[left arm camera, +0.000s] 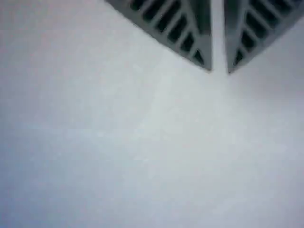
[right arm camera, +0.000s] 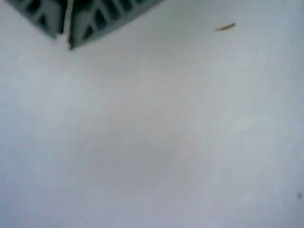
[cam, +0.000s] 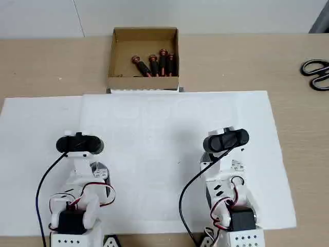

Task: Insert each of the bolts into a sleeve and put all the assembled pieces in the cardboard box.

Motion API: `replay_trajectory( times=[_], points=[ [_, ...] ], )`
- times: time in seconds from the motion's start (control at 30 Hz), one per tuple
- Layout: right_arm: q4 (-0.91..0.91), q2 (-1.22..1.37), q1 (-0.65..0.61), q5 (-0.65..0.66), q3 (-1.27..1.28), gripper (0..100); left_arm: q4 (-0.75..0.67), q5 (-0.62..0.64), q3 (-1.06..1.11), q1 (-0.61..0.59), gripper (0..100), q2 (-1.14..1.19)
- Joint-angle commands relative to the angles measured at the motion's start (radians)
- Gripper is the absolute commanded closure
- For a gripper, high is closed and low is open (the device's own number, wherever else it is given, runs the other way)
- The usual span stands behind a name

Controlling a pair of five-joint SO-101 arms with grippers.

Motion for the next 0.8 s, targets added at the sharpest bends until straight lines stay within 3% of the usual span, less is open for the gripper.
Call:
replay_trajectory(
  times=[0.0,0.77],
  points=[
    [0.001,-0.007,0.008,-0.008,0.017,99.5,0.008,0.005,-0.045,0.003,100,-0.012],
    [0.001,-0.007,0.008,-0.008,0.017,99.5,0.008,0.005,-0.045,0.003,100,-0.012]
  ],
)
